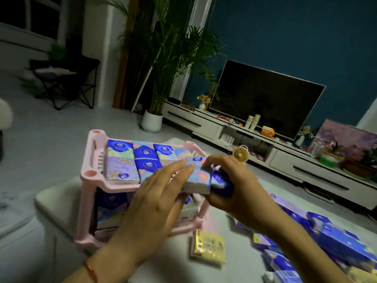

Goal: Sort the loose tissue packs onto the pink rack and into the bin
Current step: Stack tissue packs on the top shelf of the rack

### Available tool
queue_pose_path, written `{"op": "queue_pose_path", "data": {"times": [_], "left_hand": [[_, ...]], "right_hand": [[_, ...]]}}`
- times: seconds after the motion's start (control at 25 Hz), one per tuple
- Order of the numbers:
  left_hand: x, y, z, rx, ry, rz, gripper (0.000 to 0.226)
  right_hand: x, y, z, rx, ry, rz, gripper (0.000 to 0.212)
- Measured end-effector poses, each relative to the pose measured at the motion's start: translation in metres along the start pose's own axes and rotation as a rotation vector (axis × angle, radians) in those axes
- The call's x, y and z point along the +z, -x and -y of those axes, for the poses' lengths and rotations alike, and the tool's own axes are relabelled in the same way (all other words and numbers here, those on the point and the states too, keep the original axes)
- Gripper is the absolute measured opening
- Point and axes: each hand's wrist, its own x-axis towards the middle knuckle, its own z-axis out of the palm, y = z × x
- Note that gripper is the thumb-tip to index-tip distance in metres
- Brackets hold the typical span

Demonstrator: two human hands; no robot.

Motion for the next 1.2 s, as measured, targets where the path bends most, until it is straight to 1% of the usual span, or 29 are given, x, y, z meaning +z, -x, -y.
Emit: {"op": "queue_pose_path", "data": {"times": [0.12,0.2,0.24,0.28,0.36,0.44,0.52,0.56,0.64,0.72,0.76,0.84,0.88,0.96,1.0,1.04,1.12,1.2], "left_hand": [[0.0,-0.003,0.012,0.122,-0.073,-0.042,0.049],[-0.002,-0.016,0.016,0.148,-0.131,-0.093,0.048],[-0.002,-0.023,0.016,0.128,-0.165,-0.1,0.048],[-0.001,-0.031,0.015,0.097,-0.196,-0.094,0.05],[0.009,-0.04,0.012,0.051,-0.238,-0.038,0.054],[0.023,-0.04,0.012,0.048,-0.301,0.057,0.054],[0.031,-0.037,0.013,0.062,-0.354,0.123,0.043],[0.033,-0.035,0.014,0.067,-0.357,0.156,0.04],[0.032,-0.032,0.02,0.045,-0.333,0.235,0.042],[0.027,-0.033,0.022,0.01,-0.319,0.283,0.041],[0.027,-0.033,0.023,0.004,-0.315,0.293,0.037],[0.025,-0.033,0.022,-0.012,-0.335,0.302,0.036],[0.024,-0.034,0.023,-0.03,-0.343,0.3,0.039],[0.023,-0.033,0.024,-0.07,-0.309,0.265,0.035],[0.023,-0.033,0.021,-0.096,-0.283,0.263,0.031],[0.023,-0.032,0.02,-0.108,-0.306,0.285,0.029],[0.022,-0.031,0.016,-0.121,-0.373,0.332,0.035],[0.022,-0.031,0.014,-0.138,-0.399,0.284,0.035]], "right_hand": [[0.011,-0.001,0.002,0.033,-0.104,0.036,0.045],[0.016,-0.006,-0.003,0.112,-0.205,-0.025,0.039],[0.019,-0.011,-0.008,0.168,-0.208,-0.073,0.038],[0.021,-0.016,-0.013,0.23,-0.168,-0.118,0.035],[0.025,-0.029,-0.021,0.337,-0.012,-0.186,0.028],[0.033,-0.042,-0.022,0.372,0.153,-0.188,0.026],[0.043,-0.05,-0.02,0.399,0.253,-0.155,0.024],[0.045,-0.051,-0.021,0.409,0.265,-0.128,0.026],[0.042,-0.05,-0.023,0.392,0.156,-0.053,0.028],[0.028,-0.047,-0.024,0.373,0.01,0.077,0.033],[0.021,-0.046,-0.024,0.373,-0.005,0.149,0.036],[0.01,-0.044,-0.023,0.375,0.077,0.263,0.04],[0.006,-0.043,-0.022,0.366,0.142,0.283,0.04],[0.005,-0.043,-0.02,0.341,0.196,0.238,0.038],[0.006,-0.043,-0.022,0.347,0.172,0.184,0.037],[0.008,-0.043,-0.025,0.369,0.129,0.117,0.037],[0.014,-0.042,-0.028,0.426,0.059,-0.007,0.037],[0.019,-0.041,-0.029,0.448,0.086,-0.05,0.037]]}}
